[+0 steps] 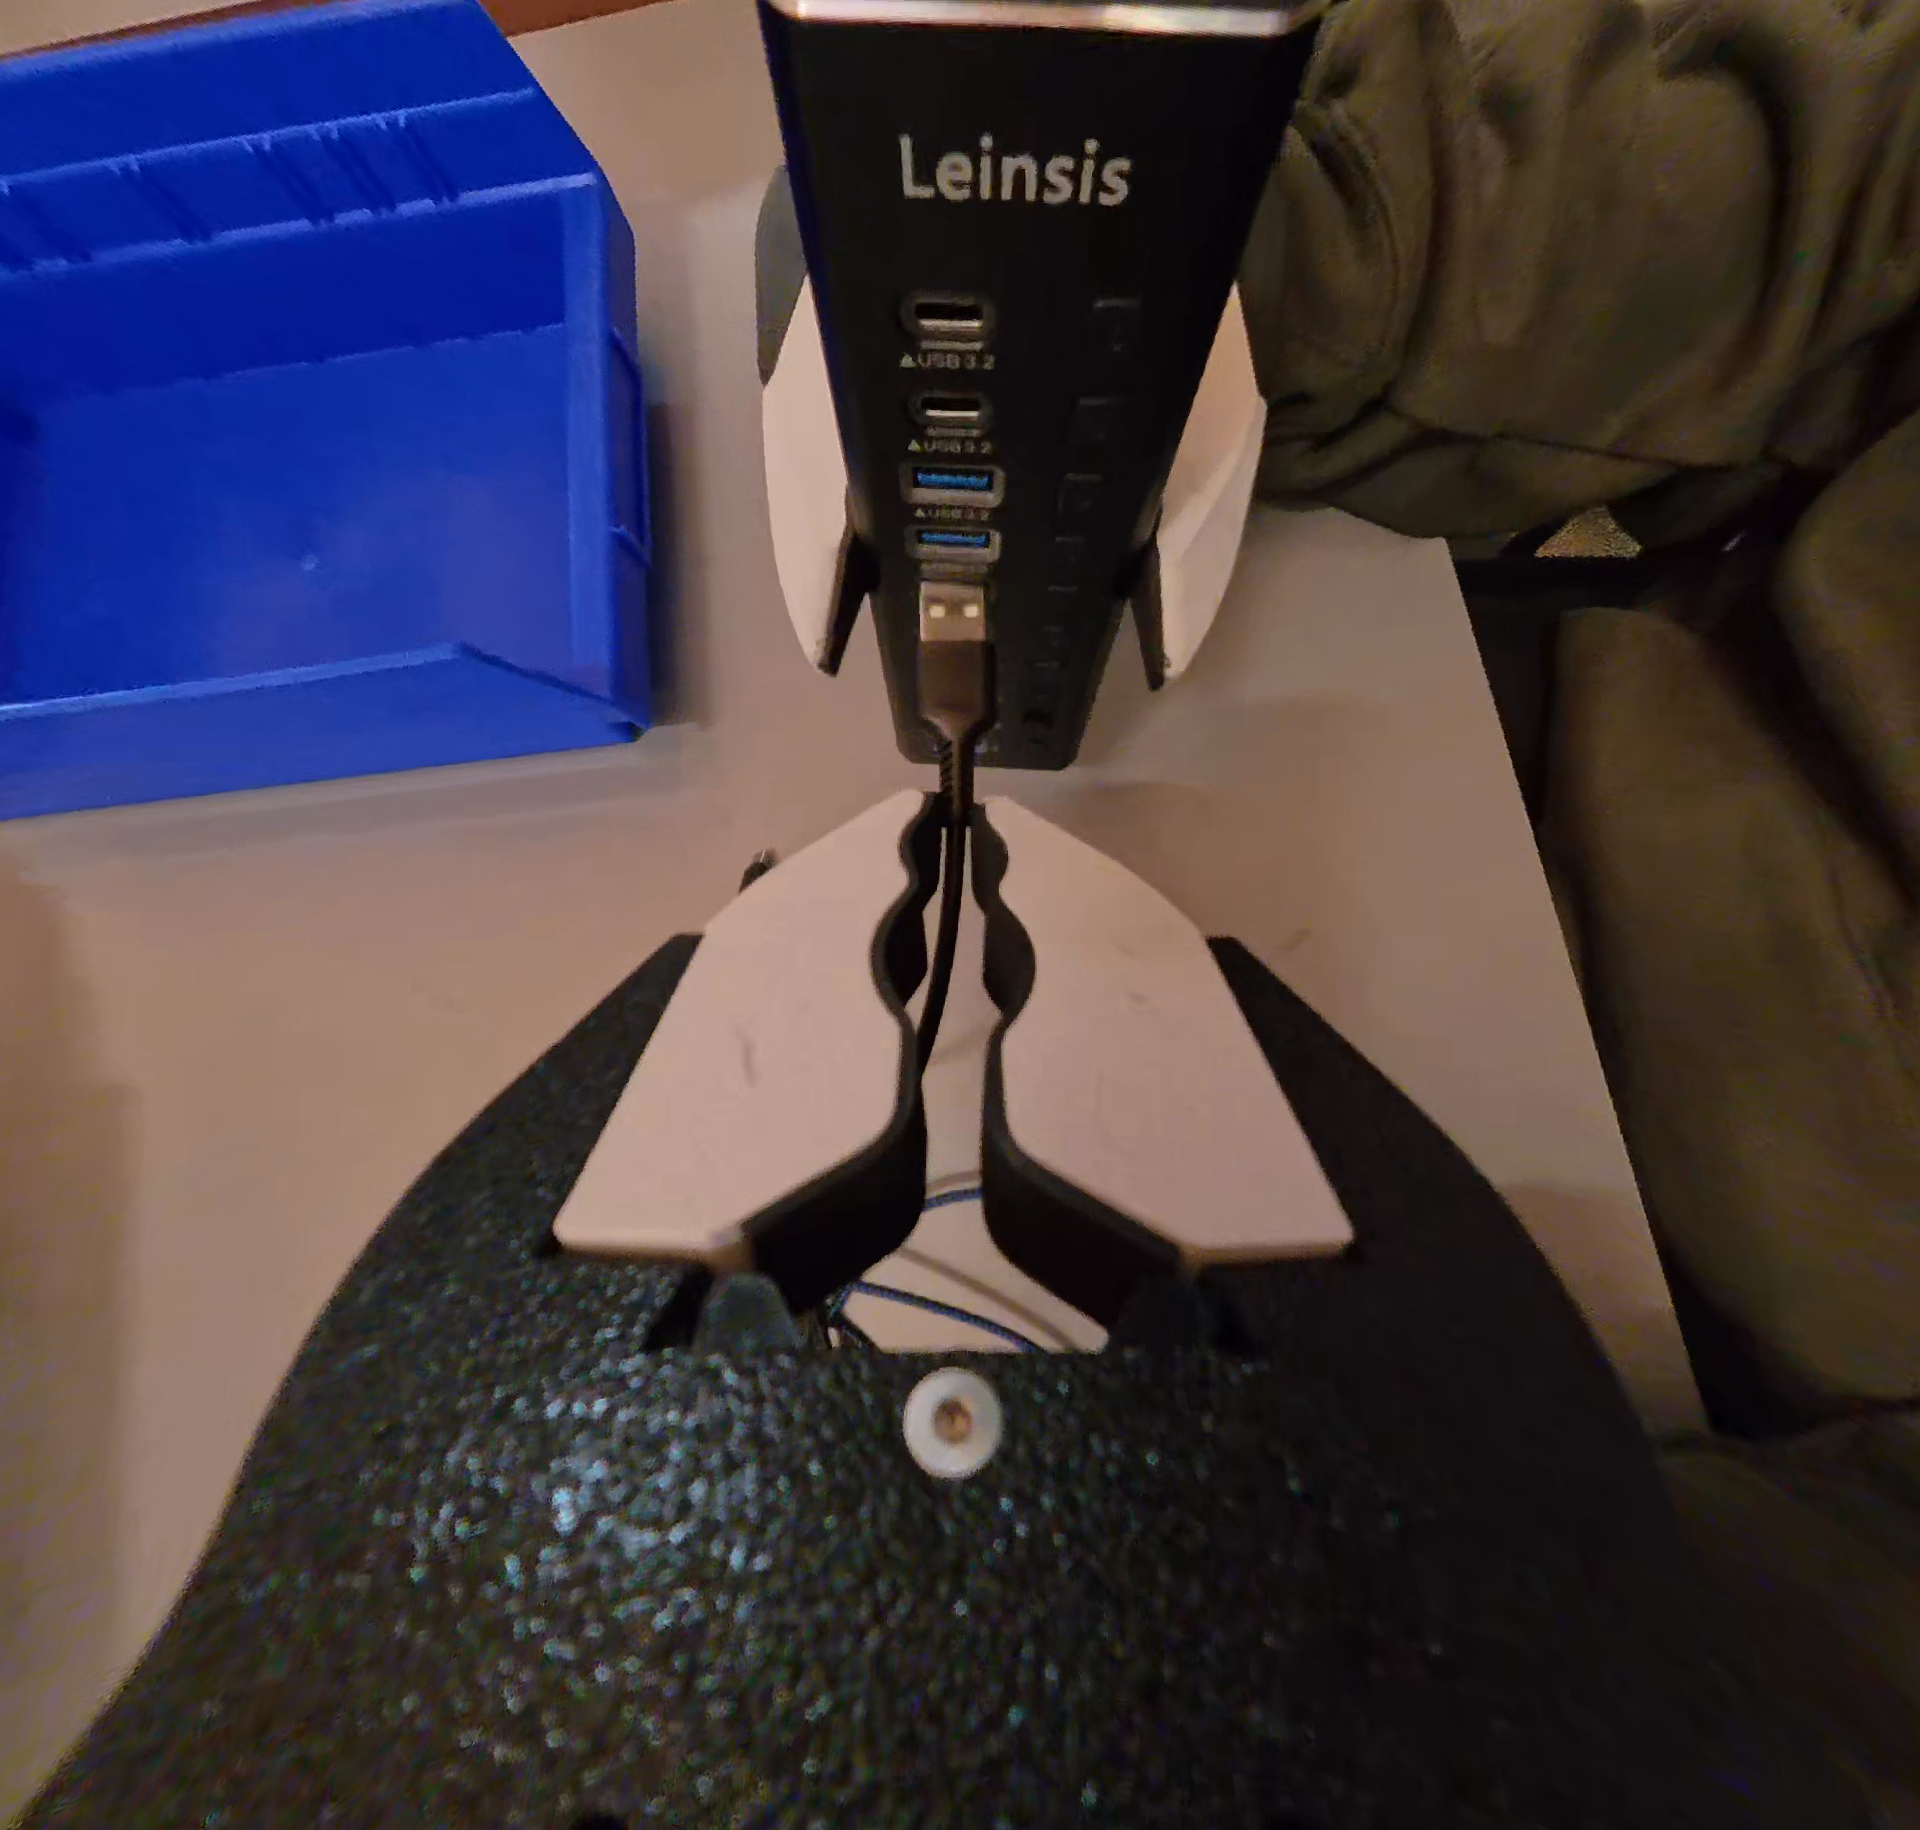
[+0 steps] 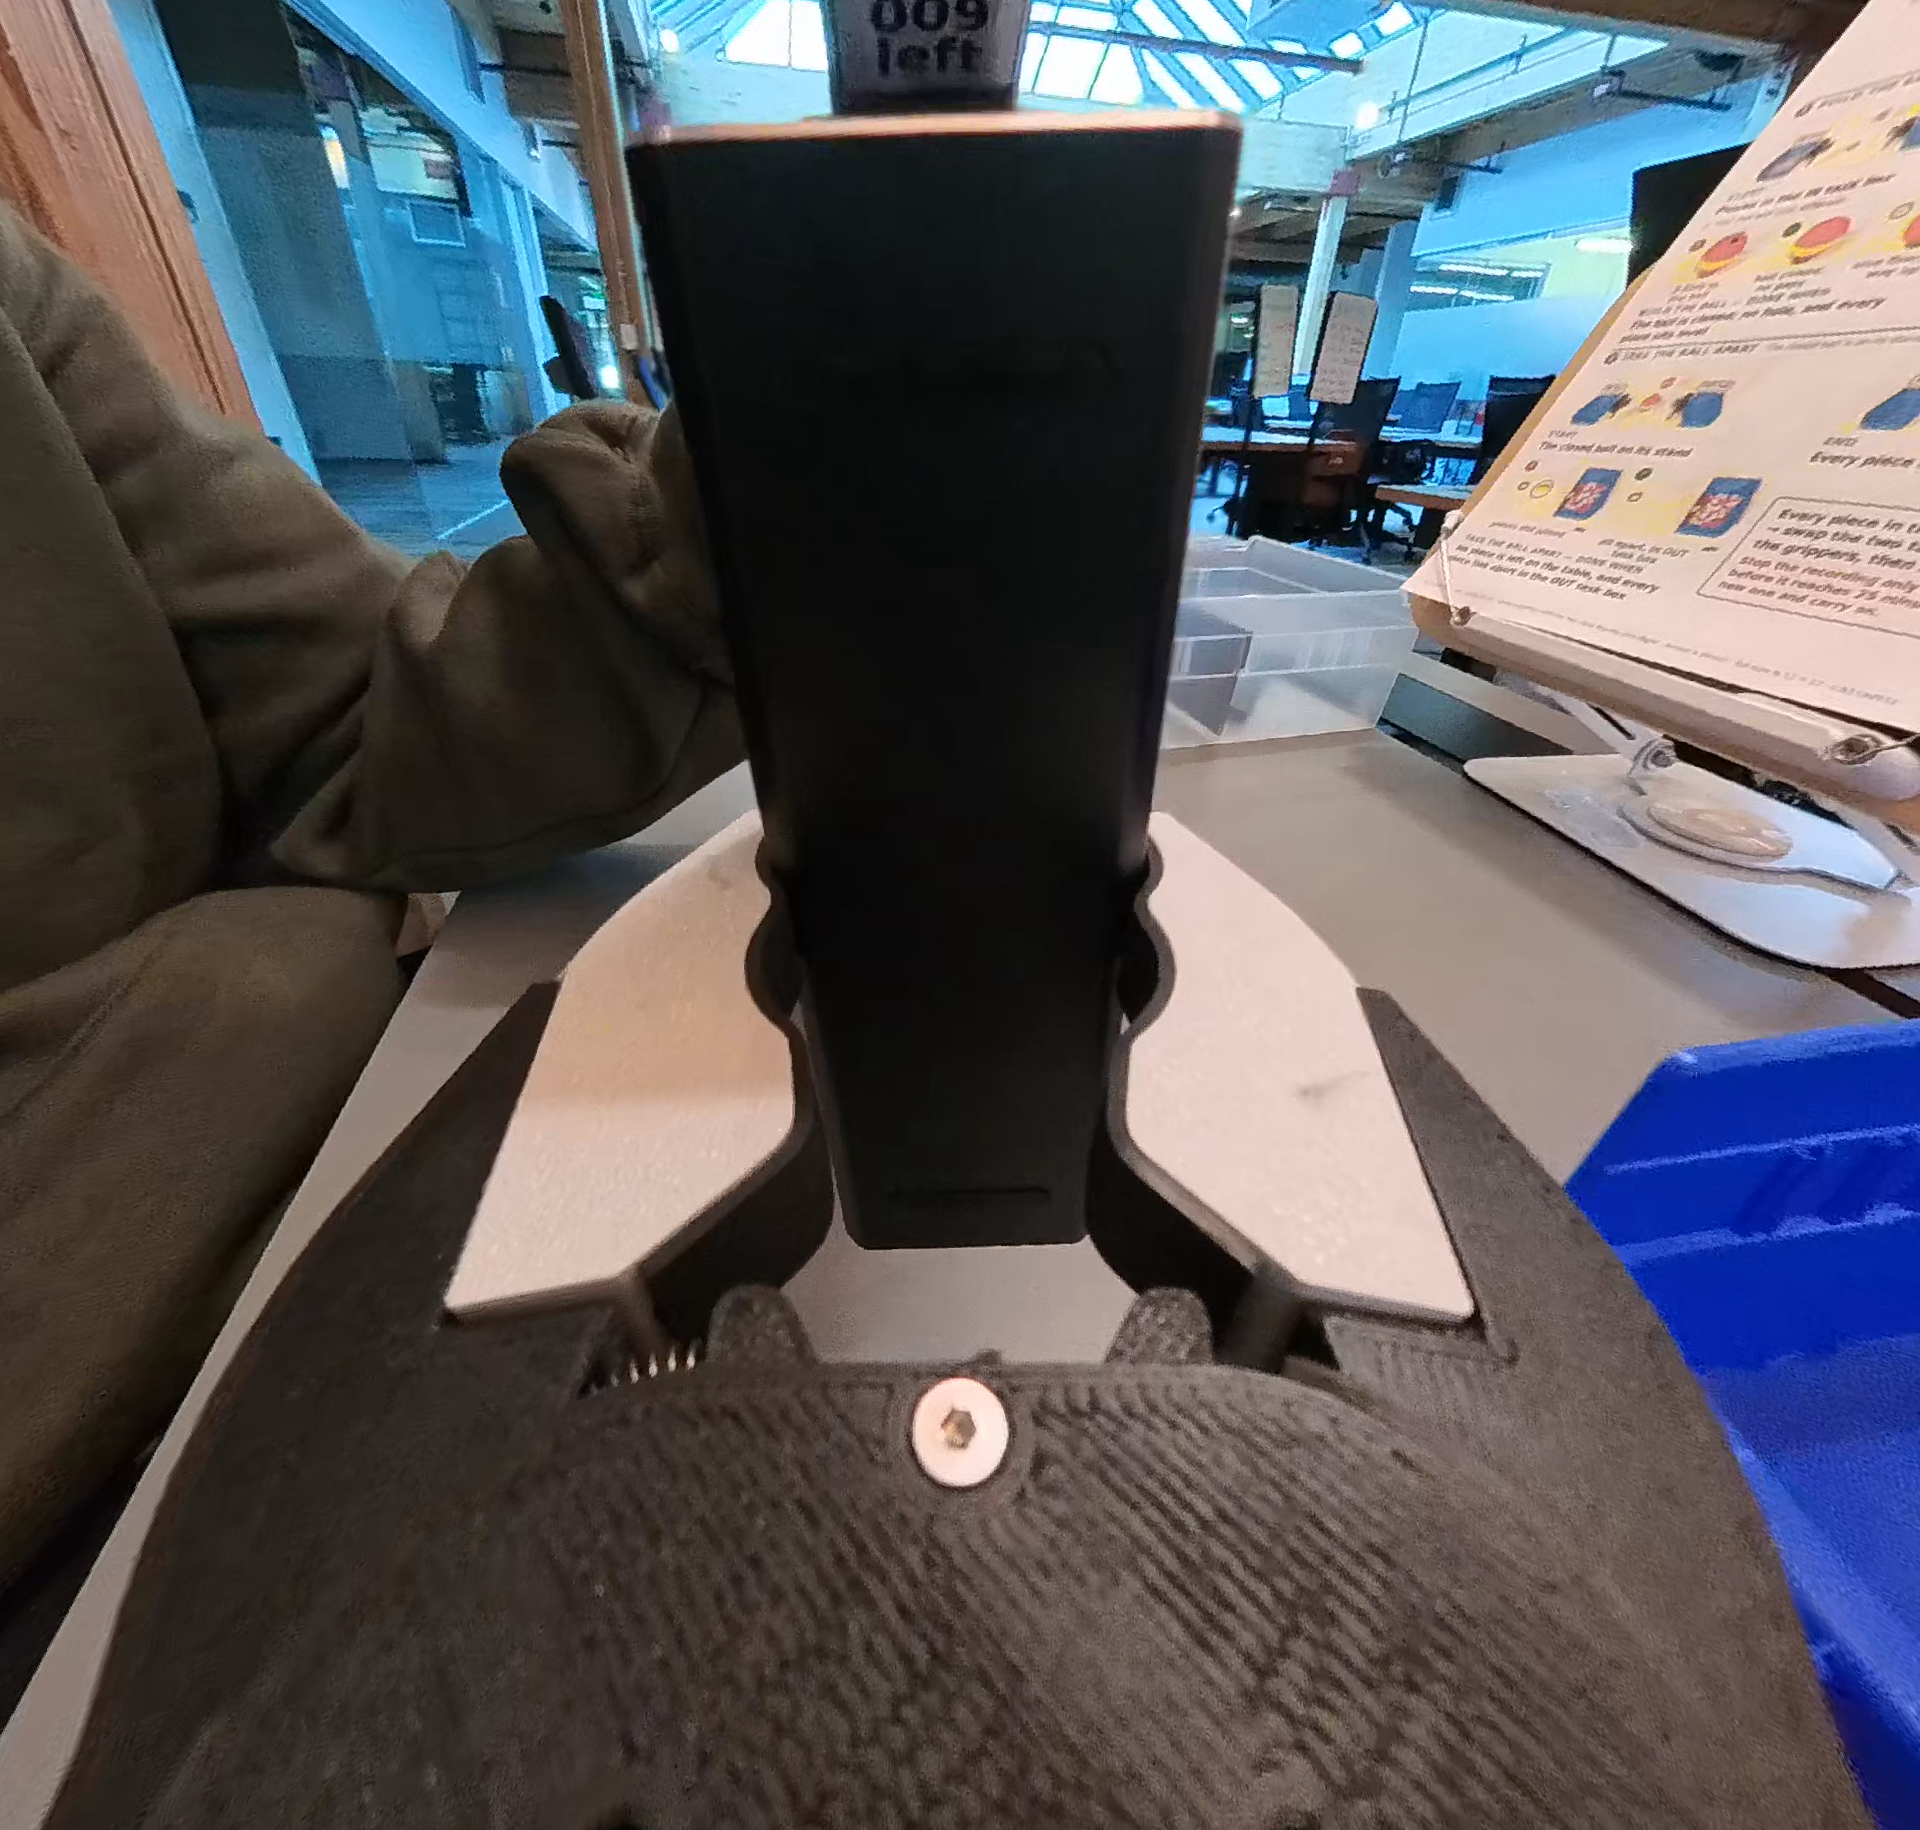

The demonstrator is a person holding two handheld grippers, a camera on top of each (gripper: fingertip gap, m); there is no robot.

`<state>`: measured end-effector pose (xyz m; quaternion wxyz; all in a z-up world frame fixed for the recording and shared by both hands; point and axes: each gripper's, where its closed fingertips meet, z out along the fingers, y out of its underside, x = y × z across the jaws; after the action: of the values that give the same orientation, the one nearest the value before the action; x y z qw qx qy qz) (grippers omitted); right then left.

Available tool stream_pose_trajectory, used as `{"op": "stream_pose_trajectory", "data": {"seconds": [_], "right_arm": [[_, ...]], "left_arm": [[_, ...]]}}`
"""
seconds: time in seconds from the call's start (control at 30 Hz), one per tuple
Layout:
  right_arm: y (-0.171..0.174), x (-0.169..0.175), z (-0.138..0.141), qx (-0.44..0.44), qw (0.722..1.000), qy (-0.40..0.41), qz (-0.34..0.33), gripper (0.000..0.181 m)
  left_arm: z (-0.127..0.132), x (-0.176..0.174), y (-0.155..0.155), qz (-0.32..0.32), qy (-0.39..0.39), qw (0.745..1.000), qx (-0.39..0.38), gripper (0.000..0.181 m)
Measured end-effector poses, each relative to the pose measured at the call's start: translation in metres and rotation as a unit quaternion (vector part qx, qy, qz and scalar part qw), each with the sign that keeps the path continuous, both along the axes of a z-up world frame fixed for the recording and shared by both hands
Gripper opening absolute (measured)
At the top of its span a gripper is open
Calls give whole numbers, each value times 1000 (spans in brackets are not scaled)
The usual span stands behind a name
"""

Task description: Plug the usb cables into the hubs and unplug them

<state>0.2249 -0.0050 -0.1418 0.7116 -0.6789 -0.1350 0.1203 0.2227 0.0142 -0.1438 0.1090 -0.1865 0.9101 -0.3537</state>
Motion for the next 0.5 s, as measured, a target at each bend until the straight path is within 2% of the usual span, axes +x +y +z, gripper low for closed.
{"op": "stream_pose_trajectory", "data": {"seconds": [0.03,0.27,0.5], "right_arm": [[0,-1,-1,0,1000,-2,2,61],[1,-1,-1,-4,1000,1,0,61],[0,4,3,7,1000,18,-9,61]], "left_arm": [[-2,0,0,0,2,1000,4,4],[0,0,1,5,-8,1000,13,4],[5,4,-5,10,-23,1000,-14,4]]}}
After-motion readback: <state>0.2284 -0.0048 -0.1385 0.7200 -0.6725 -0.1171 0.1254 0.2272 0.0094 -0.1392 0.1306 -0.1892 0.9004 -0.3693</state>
